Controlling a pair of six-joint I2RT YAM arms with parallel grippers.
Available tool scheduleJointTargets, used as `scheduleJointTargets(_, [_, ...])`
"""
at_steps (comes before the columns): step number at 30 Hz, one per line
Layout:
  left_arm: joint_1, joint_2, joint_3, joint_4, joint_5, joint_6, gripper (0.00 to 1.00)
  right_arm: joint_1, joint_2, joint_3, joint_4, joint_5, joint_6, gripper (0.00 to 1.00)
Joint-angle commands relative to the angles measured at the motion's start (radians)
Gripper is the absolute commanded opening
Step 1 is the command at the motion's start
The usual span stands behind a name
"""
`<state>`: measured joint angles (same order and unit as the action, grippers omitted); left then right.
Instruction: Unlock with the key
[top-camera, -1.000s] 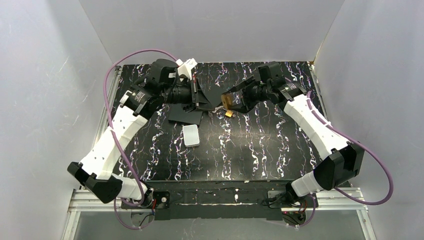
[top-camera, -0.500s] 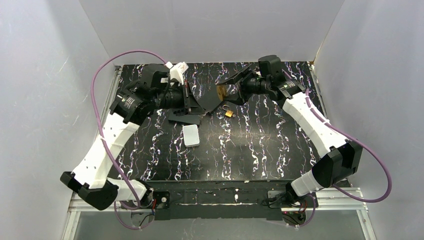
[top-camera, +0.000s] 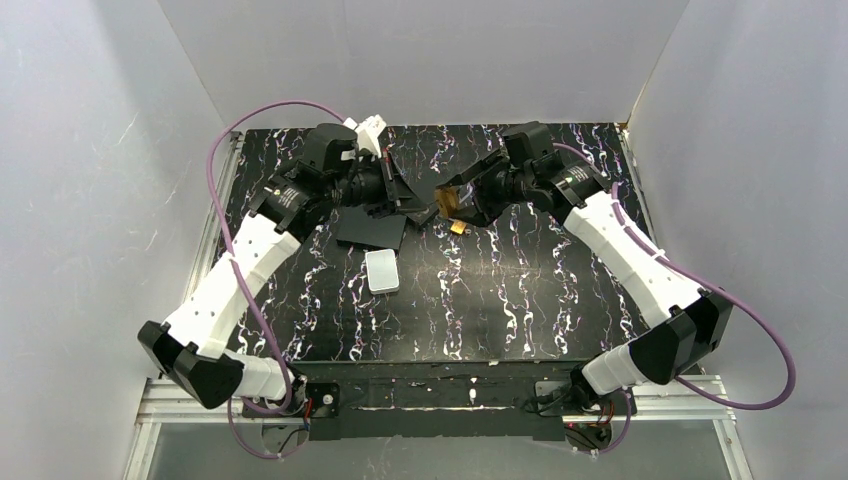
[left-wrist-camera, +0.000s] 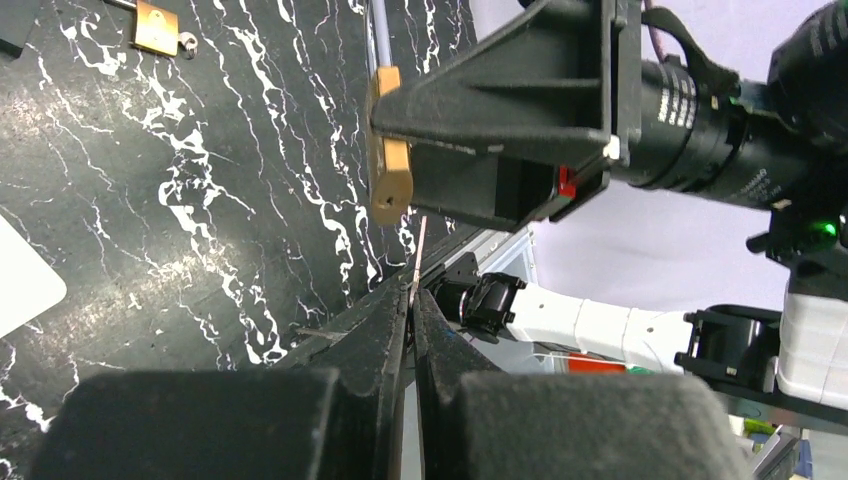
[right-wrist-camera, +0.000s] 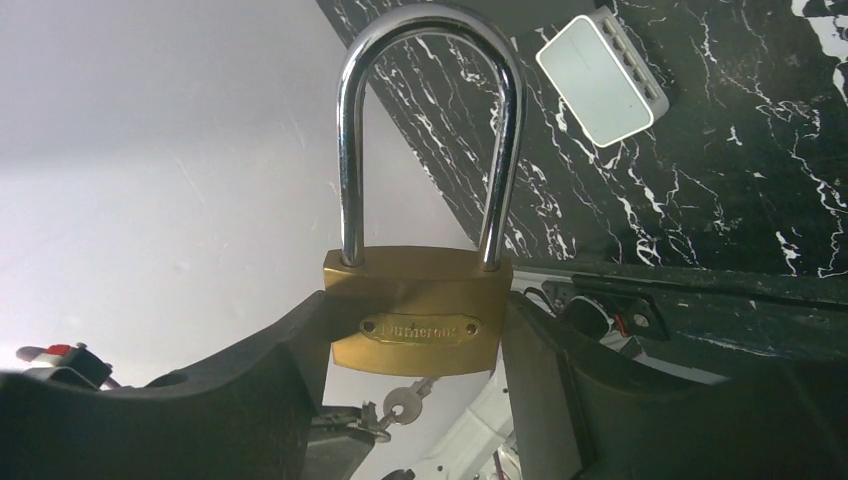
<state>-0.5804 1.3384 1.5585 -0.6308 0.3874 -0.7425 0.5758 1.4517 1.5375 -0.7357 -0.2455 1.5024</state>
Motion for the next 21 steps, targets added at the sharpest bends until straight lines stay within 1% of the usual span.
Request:
scheduleJointTargets(1, [0.004, 0.018, 0.002, 0.071, 0.022, -0.029, 0.00, 0.004, -0.037, 0.082, 0.028, 0.036, 0.028, 0.01])
scheduleJointTargets(5, [0.004, 0.024, -0.005, 0.075, 0.026, -0.016, 0.00, 0.004, -0.031, 0.094, 0.009, 0.044, 0.036, 0.01])
scheduleJointTargets(8, [0.004, 0.024, 0.000, 0.068, 0.034, 0.033, 0.00, 0.004, -0.018, 0.117, -0.028, 0.053, 0.035, 0.01])
scheduleJointTargets(12, [0.004, 0.015, 0.008, 0.058, 0.030, 0.142, 0.00, 0.004, -0.001, 0.152, -0.078, 0.065, 0.032, 0.01])
scheduleJointTargets(16, [0.004, 0.005, 0.018, 0.016, -0.028, 0.241, 0.00, 0.004, 0.009, 0.170, -0.089, 0.064, 0.035, 0.01])
scheduleJointTargets(18, [0.004, 0.007, 0.019, 0.006, -0.036, 0.242, 0.00, 0.004, 0.006, 0.164, -0.070, 0.063, 0.035, 0.01])
scheduleJointTargets(21, [-0.005, 0.005, 0.001, 0.056, -0.014, 0.213, 0.00, 0.004, 0.000, 0.145, -0.047, 0.060, 0.049, 0.01])
